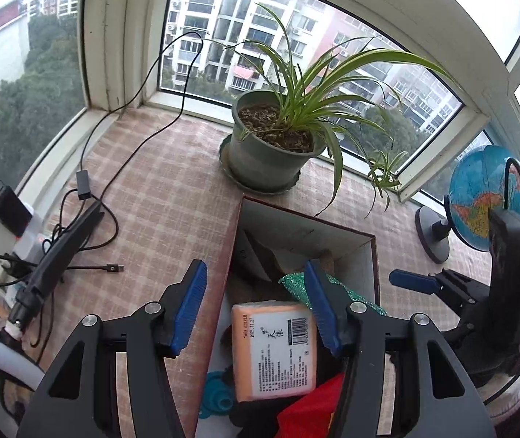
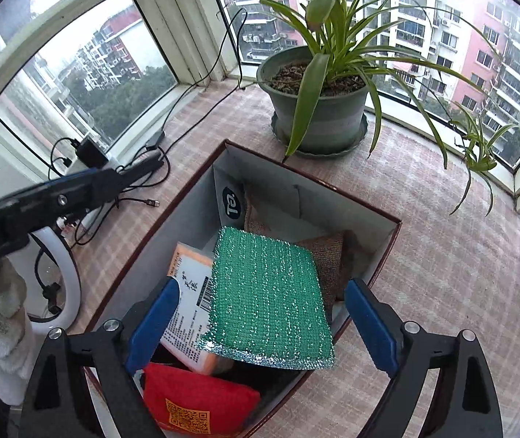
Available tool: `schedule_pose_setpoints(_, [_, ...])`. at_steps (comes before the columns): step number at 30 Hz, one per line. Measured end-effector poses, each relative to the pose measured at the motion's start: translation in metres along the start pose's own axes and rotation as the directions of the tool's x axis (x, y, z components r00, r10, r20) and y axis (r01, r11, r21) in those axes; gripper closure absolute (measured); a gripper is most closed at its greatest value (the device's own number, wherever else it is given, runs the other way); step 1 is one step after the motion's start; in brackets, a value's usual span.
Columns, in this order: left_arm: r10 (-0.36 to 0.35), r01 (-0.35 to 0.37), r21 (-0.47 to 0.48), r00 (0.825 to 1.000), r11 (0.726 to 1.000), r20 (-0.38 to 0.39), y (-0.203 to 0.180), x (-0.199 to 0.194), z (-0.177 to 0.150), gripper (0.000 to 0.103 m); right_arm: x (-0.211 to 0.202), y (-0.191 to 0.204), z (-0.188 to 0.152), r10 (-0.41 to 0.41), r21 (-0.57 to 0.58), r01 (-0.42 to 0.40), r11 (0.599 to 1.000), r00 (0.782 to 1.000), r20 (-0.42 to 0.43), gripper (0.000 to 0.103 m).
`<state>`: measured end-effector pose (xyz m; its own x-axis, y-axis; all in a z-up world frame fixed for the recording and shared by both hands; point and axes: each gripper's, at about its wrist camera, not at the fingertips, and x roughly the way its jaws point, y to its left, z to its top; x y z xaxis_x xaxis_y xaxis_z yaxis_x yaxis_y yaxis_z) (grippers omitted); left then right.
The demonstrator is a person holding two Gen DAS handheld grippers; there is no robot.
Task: Organize soft objects
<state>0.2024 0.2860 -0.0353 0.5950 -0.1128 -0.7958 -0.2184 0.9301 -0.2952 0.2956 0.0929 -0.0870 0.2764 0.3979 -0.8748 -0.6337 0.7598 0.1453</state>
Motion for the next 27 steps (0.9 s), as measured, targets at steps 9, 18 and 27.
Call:
schedule_pose_setpoints(9, [-0.001, 0.001, -0.010, 1.000, 1.000, 0.009, 0.006, -0.022, -0.017, 0.049, -0.029, -0.008, -0.001, 0.000, 0.020, -0.001, 1.000, 0.998, 0.061, 0.013])
schedule_pose_setpoints(18, [0.049, -0.049, 0.001, 0.998, 0.999, 0.040, -0.002, -0.051, -0.052, 0.048, -0.057, -0.001, -0.032, -0.023, -0.007, 0.024, 1.000, 0.995, 0.097, 0.013])
schedule_pose_setpoints(27, [0.092, -0.091, -0.020, 0.993, 0.996, 0.078, -0.020, -0.078, -0.103, 0.038, -0.095, 0.014, -0.084, -0.051, -0.068, 0.065, 0.996, 0.982, 0.182, 0.013])
